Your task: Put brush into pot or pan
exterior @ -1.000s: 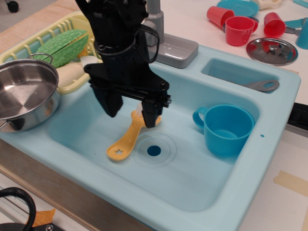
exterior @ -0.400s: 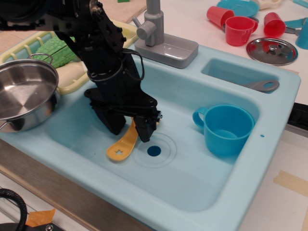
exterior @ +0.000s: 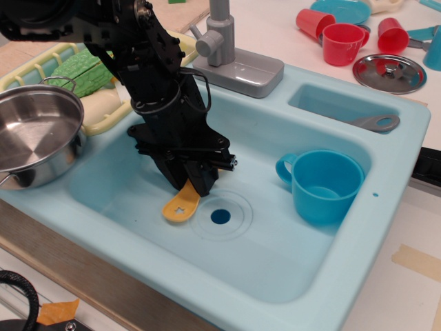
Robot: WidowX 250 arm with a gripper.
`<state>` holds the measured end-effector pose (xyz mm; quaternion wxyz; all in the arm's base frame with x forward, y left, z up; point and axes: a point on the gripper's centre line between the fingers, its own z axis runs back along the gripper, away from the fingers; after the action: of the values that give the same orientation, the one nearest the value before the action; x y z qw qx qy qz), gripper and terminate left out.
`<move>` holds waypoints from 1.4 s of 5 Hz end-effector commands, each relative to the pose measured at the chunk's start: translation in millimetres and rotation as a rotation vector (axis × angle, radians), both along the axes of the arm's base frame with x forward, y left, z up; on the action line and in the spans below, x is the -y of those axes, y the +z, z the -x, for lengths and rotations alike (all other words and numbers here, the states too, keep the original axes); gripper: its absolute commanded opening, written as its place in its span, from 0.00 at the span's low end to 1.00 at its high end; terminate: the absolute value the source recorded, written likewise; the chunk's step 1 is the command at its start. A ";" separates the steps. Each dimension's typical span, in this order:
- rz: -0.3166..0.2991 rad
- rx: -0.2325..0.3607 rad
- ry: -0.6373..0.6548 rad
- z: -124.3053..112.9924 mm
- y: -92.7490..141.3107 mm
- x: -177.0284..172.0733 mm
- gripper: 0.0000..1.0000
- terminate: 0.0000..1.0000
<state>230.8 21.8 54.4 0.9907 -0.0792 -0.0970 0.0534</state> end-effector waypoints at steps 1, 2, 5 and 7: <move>-0.029 -0.057 0.012 -0.2 18.9 5.6 0.00 0.00; -0.069 -0.117 0.041 -2.0 46.1 16.8 0.00 0.00; -0.098 -0.055 0.335 56.5 102.6 10.4 0.00 0.00; -0.133 -0.006 0.441 65.0 139.0 -24.6 0.00 0.00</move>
<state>161.0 54.8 189.2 0.9580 0.0070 -0.1031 0.2674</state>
